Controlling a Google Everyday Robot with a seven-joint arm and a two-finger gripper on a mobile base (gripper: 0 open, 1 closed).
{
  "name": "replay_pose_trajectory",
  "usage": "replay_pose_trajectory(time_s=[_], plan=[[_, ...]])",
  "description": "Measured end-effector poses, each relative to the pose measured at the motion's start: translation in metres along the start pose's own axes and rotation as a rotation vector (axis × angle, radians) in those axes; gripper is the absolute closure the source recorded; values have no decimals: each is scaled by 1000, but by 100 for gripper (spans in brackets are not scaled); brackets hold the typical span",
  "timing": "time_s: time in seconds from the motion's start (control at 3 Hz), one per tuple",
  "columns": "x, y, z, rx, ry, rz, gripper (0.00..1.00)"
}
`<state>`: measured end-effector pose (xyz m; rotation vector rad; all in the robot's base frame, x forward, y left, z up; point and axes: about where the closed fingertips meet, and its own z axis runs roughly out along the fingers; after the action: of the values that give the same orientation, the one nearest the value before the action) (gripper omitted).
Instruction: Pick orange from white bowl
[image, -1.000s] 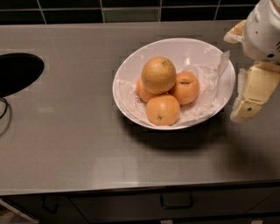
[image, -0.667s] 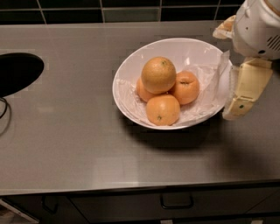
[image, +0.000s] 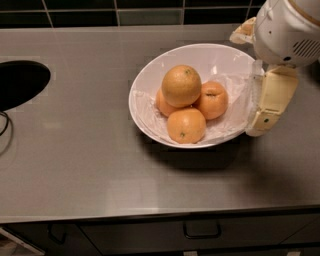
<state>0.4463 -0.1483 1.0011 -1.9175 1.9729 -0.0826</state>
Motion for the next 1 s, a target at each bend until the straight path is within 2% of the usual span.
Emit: replay_pose_trajectory(time_s=[0.33, 1.0], plan=[[-10, -7, 6, -6, -6, -23, 0], [-42, -32, 32, -69, -23, -120, 0]])
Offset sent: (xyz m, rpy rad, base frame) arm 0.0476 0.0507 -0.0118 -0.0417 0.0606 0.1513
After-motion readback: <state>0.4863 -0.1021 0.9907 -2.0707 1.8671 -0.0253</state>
